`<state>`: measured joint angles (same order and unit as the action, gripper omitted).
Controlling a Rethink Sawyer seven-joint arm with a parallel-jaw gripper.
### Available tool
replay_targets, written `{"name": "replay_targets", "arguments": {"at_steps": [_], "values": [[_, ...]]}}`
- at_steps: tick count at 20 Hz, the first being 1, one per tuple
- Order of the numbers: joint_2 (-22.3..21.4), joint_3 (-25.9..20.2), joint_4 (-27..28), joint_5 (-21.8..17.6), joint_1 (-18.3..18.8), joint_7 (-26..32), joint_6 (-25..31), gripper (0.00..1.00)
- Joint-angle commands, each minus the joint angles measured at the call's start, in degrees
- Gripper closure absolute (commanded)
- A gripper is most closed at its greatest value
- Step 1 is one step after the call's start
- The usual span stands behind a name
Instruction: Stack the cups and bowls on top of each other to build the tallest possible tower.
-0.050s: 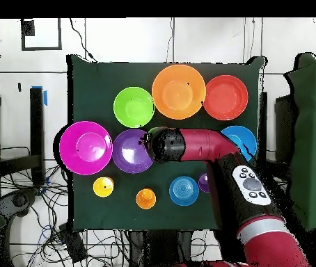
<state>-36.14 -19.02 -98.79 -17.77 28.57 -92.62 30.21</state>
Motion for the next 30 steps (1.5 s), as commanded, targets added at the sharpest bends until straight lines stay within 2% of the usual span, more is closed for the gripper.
{"name": "replay_targets", "arguments": {"at_steps": [1,8,19,30], "values": [[3.1,-1.6,-2.9,-5.6,-0.7,0.8,-3.4,0.0],[5.0,-0.9,-2.7,-6.7,-1.5,-0.1,-5.4,0.0],[8.4,-1.4,-0.1,-8.4,0.0,1.0,-5.8,0.0],[13.3,0.0,2.3,-10.2,-1.4,-0.9,-10.3,0.0]]}}
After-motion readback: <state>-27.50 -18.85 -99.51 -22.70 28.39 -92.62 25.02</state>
